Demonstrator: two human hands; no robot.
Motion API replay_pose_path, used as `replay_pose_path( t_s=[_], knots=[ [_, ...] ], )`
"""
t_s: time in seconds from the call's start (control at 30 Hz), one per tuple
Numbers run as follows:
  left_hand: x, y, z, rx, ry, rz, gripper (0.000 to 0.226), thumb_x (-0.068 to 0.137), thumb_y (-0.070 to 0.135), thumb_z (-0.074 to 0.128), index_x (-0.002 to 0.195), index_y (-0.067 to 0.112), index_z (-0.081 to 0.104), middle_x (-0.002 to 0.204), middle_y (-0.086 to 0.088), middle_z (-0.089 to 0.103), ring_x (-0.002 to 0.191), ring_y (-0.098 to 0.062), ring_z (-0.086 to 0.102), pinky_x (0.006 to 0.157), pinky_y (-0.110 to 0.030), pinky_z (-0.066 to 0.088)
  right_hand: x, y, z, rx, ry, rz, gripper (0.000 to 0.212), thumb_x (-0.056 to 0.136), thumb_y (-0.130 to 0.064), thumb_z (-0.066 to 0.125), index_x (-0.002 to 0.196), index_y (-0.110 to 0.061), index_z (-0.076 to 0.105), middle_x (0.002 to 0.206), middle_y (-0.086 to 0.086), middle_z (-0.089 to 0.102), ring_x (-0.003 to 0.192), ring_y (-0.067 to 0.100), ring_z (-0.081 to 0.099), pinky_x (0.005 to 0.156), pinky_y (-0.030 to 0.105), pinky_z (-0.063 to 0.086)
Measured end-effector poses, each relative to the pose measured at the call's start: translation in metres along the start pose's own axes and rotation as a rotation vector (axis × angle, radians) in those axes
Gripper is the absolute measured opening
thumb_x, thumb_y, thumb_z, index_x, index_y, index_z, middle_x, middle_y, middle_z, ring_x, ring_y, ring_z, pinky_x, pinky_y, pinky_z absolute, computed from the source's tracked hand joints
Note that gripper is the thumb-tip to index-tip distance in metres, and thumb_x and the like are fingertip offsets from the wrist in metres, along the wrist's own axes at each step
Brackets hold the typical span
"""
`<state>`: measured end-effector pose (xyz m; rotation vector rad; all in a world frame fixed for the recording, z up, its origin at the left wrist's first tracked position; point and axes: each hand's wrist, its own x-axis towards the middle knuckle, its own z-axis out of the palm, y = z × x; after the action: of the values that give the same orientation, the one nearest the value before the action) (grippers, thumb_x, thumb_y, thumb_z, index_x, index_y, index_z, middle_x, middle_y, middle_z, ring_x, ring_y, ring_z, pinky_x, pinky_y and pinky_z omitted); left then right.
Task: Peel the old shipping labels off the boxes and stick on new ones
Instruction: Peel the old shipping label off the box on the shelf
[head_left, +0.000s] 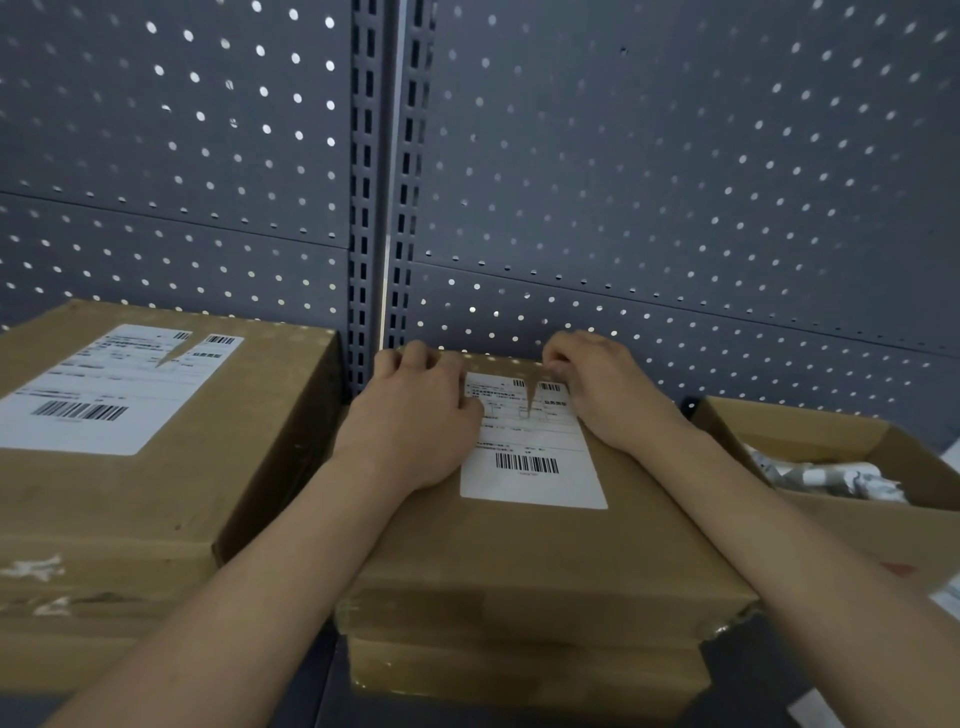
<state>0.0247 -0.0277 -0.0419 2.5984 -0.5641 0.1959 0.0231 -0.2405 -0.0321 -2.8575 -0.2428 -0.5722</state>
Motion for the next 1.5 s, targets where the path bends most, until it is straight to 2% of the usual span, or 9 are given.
replay_pose_path(
  t_s=[0.2, 0.4, 0.6, 0.77, 0.97, 1.2, 1.3, 1.37, 1.5],
  knots=[
    [0.001, -0.001, 0.001, 0.004, 0.0, -0.009, 0.042, 0.096, 0.039, 0.041, 0.136, 0.027, 0.042, 0.14, -0.001, 0.036, 0.134, -0.025, 0.024, 0.097, -0.045, 0.04, 0.001, -0.004, 0.001, -0.119, -0.076, -0.069, 0.019, 0.09, 0.005, 0.046, 0.087, -0.01, 0.057, 0.085, 0.002, 0.047, 0.079, 0.024, 0.051, 0.069, 0.036, 0.043],
    [0.001, -0.001, 0.001, 0.009, 0.002, -0.008, 0.044, 0.095, 0.039, 0.041, 0.138, 0.028, 0.041, 0.14, -0.001, 0.036, 0.134, -0.026, 0.024, 0.097, -0.045, 0.04, 0.004, -0.012, -0.002, -0.216, -0.119, -0.142, 0.029, 0.087, 0.007, 0.041, 0.101, -0.009, 0.061, 0.091, 0.002, 0.045, 0.085, 0.022, 0.047, 0.067, 0.033, 0.042],
    [0.0, 0.0, 0.001, 0.002, 0.005, -0.013, 0.04, 0.095, 0.039, 0.041, 0.134, 0.027, 0.043, 0.139, -0.001, 0.036, 0.133, -0.026, 0.025, 0.094, -0.043, 0.04, 0.003, -0.008, -0.001, -0.156, -0.115, -0.108, 0.027, 0.084, 0.011, 0.043, 0.09, -0.012, 0.055, 0.09, 0.003, 0.05, 0.084, 0.022, 0.049, 0.068, 0.035, 0.044],
    [0.001, -0.001, 0.001, 0.005, 0.002, -0.008, 0.041, 0.095, 0.039, 0.04, 0.134, 0.026, 0.043, 0.139, -0.001, 0.036, 0.133, -0.026, 0.024, 0.095, -0.044, 0.04, -0.001, 0.001, 0.002, -0.074, 0.0, -0.055, 0.017, 0.093, 0.0, 0.048, 0.088, -0.014, 0.054, 0.084, 0.002, 0.05, 0.078, 0.022, 0.051, 0.07, 0.036, 0.044],
    [0.001, -0.001, 0.001, -0.003, 0.003, -0.017, 0.042, 0.095, 0.039, 0.04, 0.136, 0.028, 0.042, 0.14, 0.0, 0.036, 0.134, -0.025, 0.025, 0.095, -0.045, 0.04, 0.001, -0.004, 0.001, -0.114, -0.09, -0.092, 0.018, 0.096, -0.003, 0.046, 0.093, -0.014, 0.059, 0.09, 0.004, 0.05, 0.081, 0.022, 0.053, 0.072, 0.034, 0.047],
    [0.001, -0.001, 0.0, -0.003, -0.002, -0.019, 0.042, 0.095, 0.039, 0.04, 0.135, 0.028, 0.042, 0.14, 0.0, 0.036, 0.134, -0.025, 0.024, 0.096, -0.045, 0.039, 0.005, -0.005, -0.001, -0.134, -0.155, -0.114, 0.027, 0.087, 0.009, 0.042, 0.089, -0.016, 0.052, 0.08, -0.007, 0.037, 0.077, 0.014, 0.04, 0.057, 0.02, 0.027],
    [0.0, 0.0, 0.0, 0.001, 0.002, -0.014, 0.042, 0.095, 0.039, 0.04, 0.135, 0.027, 0.042, 0.14, 0.0, 0.036, 0.134, -0.025, 0.025, 0.095, -0.044, 0.039, 0.001, -0.004, -0.001, -0.051, -0.128, -0.059, 0.026, 0.085, 0.01, 0.041, 0.088, -0.016, 0.047, 0.084, -0.001, 0.043, 0.079, 0.018, 0.043, 0.063, 0.03, 0.035],
    [0.0, 0.0, 0.0, 0.002, 0.003, -0.013, 0.042, 0.095, 0.039, 0.04, 0.135, 0.027, 0.042, 0.139, 0.0, 0.036, 0.134, -0.025, 0.024, 0.095, -0.044, 0.039, -0.003, -0.003, -0.002, 0.023, -0.057, -0.014, 0.019, 0.094, 0.0, 0.042, 0.088, -0.017, 0.046, 0.088, 0.003, 0.05, 0.083, 0.021, 0.047, 0.07, 0.035, 0.04],
    [0.0, 0.0, 0.0, 0.004, 0.001, -0.014, 0.041, 0.095, 0.039, 0.04, 0.135, 0.027, 0.043, 0.139, 0.0, 0.036, 0.134, -0.025, 0.024, 0.095, -0.044, 0.039, -0.003, -0.003, -0.005, 0.06, -0.034, 0.022, 0.012, 0.099, -0.014, 0.049, 0.097, -0.013, 0.06, 0.095, 0.0, 0.055, 0.091, 0.015, 0.05, 0.076, 0.025, 0.036]
  ],
)
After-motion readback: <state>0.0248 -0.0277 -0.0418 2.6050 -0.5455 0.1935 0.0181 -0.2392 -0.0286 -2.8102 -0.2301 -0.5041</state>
